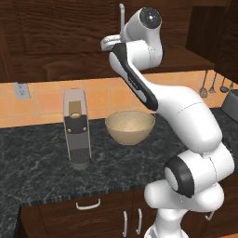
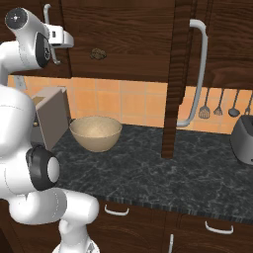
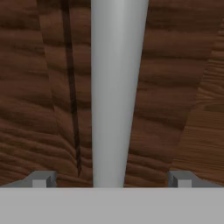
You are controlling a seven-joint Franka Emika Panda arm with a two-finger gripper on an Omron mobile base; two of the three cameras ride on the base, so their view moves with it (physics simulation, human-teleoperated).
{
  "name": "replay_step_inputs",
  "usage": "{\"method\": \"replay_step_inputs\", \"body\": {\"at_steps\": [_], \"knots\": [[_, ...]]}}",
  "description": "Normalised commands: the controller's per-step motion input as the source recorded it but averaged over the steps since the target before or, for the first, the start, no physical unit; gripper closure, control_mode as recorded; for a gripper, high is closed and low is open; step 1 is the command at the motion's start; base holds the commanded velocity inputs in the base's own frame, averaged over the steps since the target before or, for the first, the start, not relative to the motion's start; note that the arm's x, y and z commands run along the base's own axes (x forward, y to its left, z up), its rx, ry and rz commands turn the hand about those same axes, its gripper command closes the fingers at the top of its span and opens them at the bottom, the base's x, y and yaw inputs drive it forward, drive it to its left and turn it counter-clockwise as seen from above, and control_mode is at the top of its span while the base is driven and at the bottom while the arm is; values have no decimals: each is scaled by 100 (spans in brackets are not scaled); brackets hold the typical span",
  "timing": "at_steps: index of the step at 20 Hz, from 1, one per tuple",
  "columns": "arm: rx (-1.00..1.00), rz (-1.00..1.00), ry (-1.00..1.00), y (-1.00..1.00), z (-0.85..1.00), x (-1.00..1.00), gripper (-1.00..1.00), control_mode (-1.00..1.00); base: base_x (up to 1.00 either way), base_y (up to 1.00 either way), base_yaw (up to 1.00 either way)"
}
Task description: Open the cabinet, pick up the bread from the cabinet and place it in the basket. Then move the basket to the dining counter.
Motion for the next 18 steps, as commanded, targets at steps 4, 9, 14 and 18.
{"method": "replay_step_inputs", "body": {"at_steps": [4,9,14,18], "knots": [[0,0,-9,0,-38,57,-100,-100,0,0,0],[0,0,-17,4,-39,50,100,-100,0,0,0],[3,-2,-3,11,-2,29,100,-100,0,0,0],[11,-7,4,4,47,-73,100,-100,0,0,0]]}}
